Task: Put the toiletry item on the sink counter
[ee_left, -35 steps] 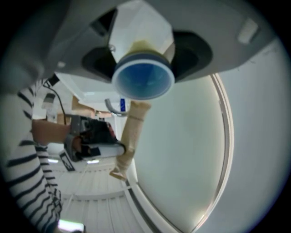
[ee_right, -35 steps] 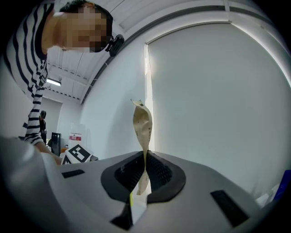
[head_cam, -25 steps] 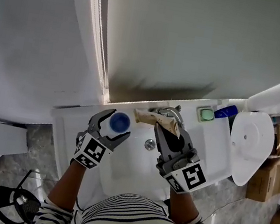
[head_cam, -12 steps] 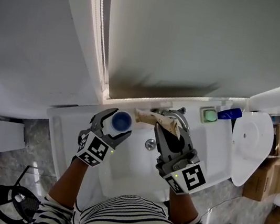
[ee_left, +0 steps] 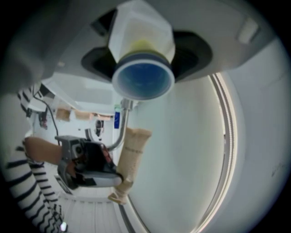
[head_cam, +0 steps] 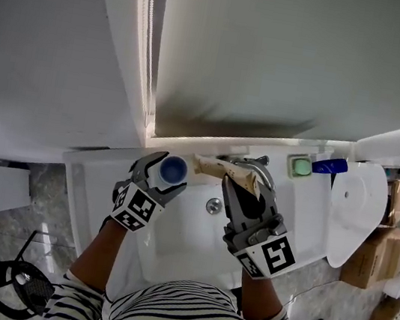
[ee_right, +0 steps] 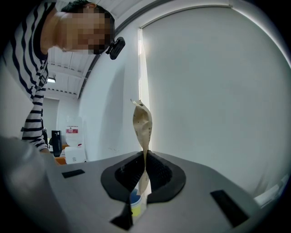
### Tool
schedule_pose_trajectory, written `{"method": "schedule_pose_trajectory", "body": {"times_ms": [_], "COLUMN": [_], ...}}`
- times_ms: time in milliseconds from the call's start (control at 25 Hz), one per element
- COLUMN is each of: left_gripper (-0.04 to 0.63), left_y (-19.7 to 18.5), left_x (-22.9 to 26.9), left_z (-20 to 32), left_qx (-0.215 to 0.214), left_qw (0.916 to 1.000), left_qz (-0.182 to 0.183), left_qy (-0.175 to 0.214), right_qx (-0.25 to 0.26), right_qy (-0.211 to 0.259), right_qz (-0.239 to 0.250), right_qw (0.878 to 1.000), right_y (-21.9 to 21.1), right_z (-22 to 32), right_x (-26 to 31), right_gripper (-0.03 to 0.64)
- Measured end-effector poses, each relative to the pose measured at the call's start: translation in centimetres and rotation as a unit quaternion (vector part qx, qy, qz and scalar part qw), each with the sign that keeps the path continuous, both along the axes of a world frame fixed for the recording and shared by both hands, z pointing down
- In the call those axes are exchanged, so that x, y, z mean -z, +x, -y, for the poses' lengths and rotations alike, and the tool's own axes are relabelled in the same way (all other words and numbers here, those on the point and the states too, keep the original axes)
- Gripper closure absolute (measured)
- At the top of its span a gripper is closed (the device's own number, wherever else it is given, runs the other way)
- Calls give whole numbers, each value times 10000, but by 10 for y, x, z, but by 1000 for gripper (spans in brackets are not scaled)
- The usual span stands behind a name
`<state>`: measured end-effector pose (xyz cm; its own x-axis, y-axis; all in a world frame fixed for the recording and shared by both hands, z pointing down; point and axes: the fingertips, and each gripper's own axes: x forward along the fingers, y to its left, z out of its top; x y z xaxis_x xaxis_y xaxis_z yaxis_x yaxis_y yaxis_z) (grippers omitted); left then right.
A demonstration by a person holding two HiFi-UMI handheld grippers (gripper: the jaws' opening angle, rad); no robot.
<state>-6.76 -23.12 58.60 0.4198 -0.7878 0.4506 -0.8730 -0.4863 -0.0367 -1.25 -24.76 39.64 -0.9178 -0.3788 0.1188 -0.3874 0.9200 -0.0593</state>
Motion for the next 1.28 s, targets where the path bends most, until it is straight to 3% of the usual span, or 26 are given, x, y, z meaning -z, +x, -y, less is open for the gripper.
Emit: {"method": "schedule_pose_trajectory", "body": {"times_ms": [640,1280], "left_gripper": [225,222], "left_y": [3,6], "left_x": [-32,-34], "left_z": [0,-1], "left_qx": [2,-92], "left_qw": [10000,9991], "left_qz": [55,173], "left_qy": [7,376], "right_qx": [32,72], "right_qy": [5,16], "right_qz": [-92,-74], "right_qw": [10000,9999], "right_y": [0,0], "right_z": [-4,-11], "right_x": [-1,3], "right_gripper": [603,603]}}
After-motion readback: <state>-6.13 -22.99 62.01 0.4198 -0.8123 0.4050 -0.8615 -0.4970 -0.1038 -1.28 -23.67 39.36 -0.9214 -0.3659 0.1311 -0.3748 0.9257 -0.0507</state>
